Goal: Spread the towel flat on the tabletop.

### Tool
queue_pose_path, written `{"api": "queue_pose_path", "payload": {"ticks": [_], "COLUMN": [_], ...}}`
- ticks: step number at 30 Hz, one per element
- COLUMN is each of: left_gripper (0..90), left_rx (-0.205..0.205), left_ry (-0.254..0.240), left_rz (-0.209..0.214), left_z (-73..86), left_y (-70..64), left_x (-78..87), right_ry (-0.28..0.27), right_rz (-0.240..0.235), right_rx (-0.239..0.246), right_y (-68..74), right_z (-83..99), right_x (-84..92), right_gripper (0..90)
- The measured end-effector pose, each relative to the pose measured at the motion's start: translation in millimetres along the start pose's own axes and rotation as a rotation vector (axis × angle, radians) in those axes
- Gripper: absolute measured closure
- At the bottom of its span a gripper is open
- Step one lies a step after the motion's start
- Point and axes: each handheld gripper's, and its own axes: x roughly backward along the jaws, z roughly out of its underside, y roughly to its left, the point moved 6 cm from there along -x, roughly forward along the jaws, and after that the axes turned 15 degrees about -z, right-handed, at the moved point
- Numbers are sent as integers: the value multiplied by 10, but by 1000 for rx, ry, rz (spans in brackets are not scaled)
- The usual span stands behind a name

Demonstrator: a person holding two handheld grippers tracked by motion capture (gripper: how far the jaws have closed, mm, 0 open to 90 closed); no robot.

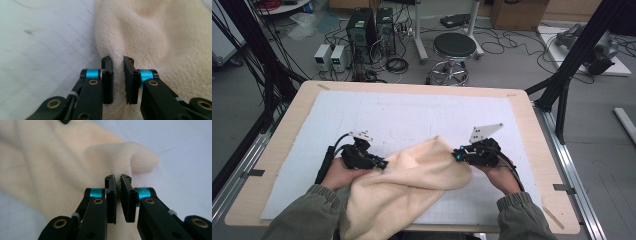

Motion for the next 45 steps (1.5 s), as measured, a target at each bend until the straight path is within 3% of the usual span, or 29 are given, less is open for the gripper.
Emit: {"api": "queue_pose_path", "payload": {"ticks": [1, 2, 3, 4, 5, 6, 7, 9, 10, 11, 13, 14, 15, 16, 17, 18, 20, 22, 23, 24, 25, 27, 28, 29, 32, 34, 37, 41, 45], "left_gripper": [804, 805, 805, 805, 805, 804, 803, 802, 798, 796, 794, 790, 790, 785, 780, 776, 746, 675, 640, 640, 591, 581, 580, 581, 581, 557, 559, 751, 833], "left_rx": [27, 85, 85, 98, 106, 106, 105, 88, 60, 60, 29, 23, 27, 15, 11, 11, -4, -21, -25, -29, -33, -16, 11, 11, 35, 22, -15, -66, -63], "left_ry": [-58, -190, -190, -248, -310, -356, -398, -426, -382, -382, -302, -259, -212, -113, -76, -76, -7, -12, -29, -40, -59, -105, -156, -156, -199, -172, -81, -18, -3], "left_rz": [-37, -112, -112, -150, -183, -210, -233, -256, -251, -251, -239, -224, -195, -151, -120, -120, -23, -3, 12, 19, 31, 32, 31, 31, -32, -51, -25, -35, -60], "left_z": [-72, -239, -239, -328, -420, -502, -577, -657, -613, -613, -451, -337, -212, 53, 176, 176, 418, 433, 417, 392, 339, 243, 151, 151, 76, 93, 181, 248, 335], "left_y": [73, 200, 200, 245, 268, 284, 277, 236, 180, 180, 119, 89, 55, -12, -62, -62, -203, -239, -256, -256, -235, -169, -85, -85, 61, 107, 30, -12, 1], "left_x": [106, 373, 373, 521, 668, 808, 930, 1093, 1109, 1109, 1016, 946, 868, 691, 604, 604, 440, 436, 454, 477, 527, 620, 700, 700, 701, 590, 324, 215, 220], "right_ry": [-9, -25, -25, -58, -58, -116, -143, -159, -149, -129, -101, -31, -31, 57, 86, 86, 138, 133, 130, 130, 82, 9, -18, -34, 1, 47, 91, 161, 138], "right_rz": [18, 73, 73, 118, 118, 167, 182, 186, 173, 155, 125, 67, 67, 13, -16, -16, -71, -84, -95, -95, -51, -27, -16, -23, -18, -27, -48, -42, -35], "right_rx": [2, 33, 33, 52, 52, 77, 100, 121, 138, 135, 125, 92, 92, 52, 37, 37, -11, -20, -43, -43, -36, -4, 28, 44, 64, 58, 27, 23, 18], "right_y": [-41, -136, -136, -184, -184, -203, -195, -179, -136, -128, -127, -125, -125, -112, -109, -109, -72, -56, -28, -28, -6, 74, 110, 154, 188, 184, 160, 137, 133], "right_z": [-95, -360, -360, -595, -595, -867, -993, -1096, -1186, -1172, -1120, -932, -932, -682, -560, -560, -260, -200, -139, -139, -182, -276, -316, -339, -326, -283, -215, -132, -146], "right_x": [-5, 26, 26, 100, 100, 219, 273, 304, 290, 244, 171, -34, -34, -262, -361, -361, -530, -542, -509, -509, -404, -280, -235, -211, -267, -369, -529, -682, -648], "right_gripper": [843, 844, 844, 844, 844, 843, 843, 843, 841, 838, 834, 829, 829, 827, 826, 826, 823, 816, 703, 703, 620, 599, 595, 582, 552, 535, 534, 532, 532]}}
